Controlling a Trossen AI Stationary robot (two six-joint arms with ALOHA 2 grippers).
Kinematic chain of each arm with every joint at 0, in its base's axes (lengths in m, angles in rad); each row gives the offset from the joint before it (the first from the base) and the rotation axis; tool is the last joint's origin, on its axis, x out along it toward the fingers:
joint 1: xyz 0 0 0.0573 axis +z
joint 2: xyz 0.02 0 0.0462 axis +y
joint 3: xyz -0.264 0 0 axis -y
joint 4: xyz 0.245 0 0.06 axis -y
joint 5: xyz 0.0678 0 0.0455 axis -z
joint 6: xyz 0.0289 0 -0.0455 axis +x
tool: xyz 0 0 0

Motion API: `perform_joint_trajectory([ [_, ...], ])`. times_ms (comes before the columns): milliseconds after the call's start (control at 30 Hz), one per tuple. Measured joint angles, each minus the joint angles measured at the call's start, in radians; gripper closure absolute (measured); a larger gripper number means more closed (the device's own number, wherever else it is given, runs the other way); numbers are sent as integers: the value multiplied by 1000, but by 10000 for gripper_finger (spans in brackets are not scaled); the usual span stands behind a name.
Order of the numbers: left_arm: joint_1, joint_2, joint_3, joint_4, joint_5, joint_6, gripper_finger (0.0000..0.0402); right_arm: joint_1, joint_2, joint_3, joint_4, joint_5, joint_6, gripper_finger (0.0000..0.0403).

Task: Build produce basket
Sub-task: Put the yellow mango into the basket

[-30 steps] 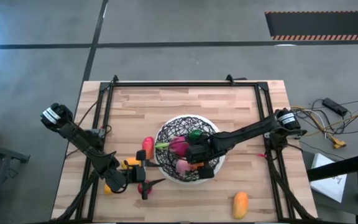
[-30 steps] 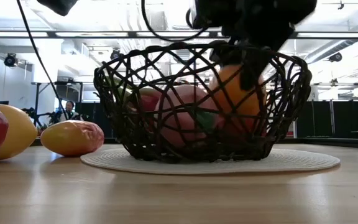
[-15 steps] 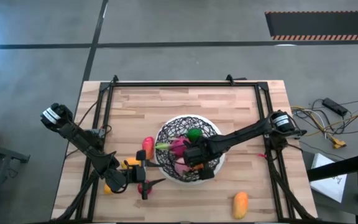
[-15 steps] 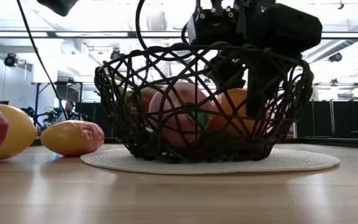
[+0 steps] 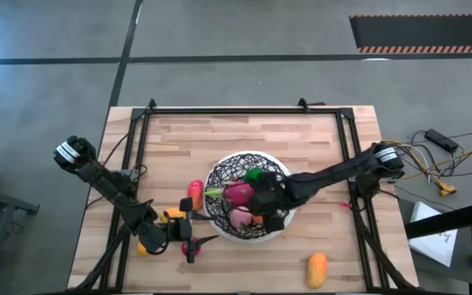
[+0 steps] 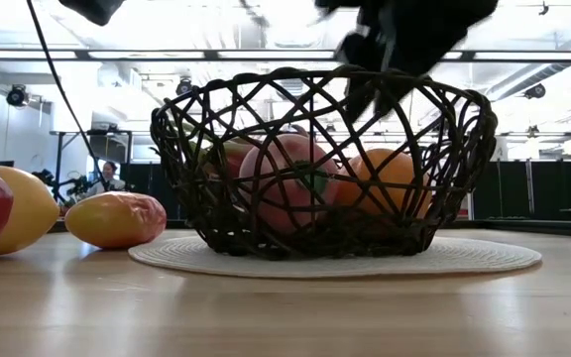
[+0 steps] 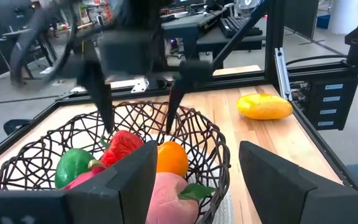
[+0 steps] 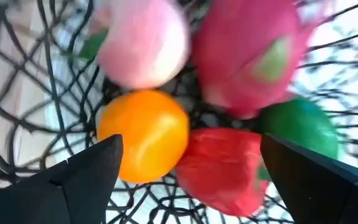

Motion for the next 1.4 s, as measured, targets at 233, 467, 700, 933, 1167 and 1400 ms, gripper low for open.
perform_joint_trajectory([
  [233,0,0,0,-1,-1,0,190,195,-56,-2,48,131,78,33],
  [467,0,0,0,0,-2,0,190,388,-62,-4,24,133,333,35],
  [700,0,0,2,1,-3,0,190,588,-62,-49,21,79,736,35],
  [933,8,0,6,2,-8,2,190,728,-54,-108,20,83,965,35],
  [1167,35,0,5,1,-7,2,190,734,0,-131,43,-28,610,36],
  [1400,40,0,5,1,-5,2,190,731,55,-132,31,-49,323,36],
])
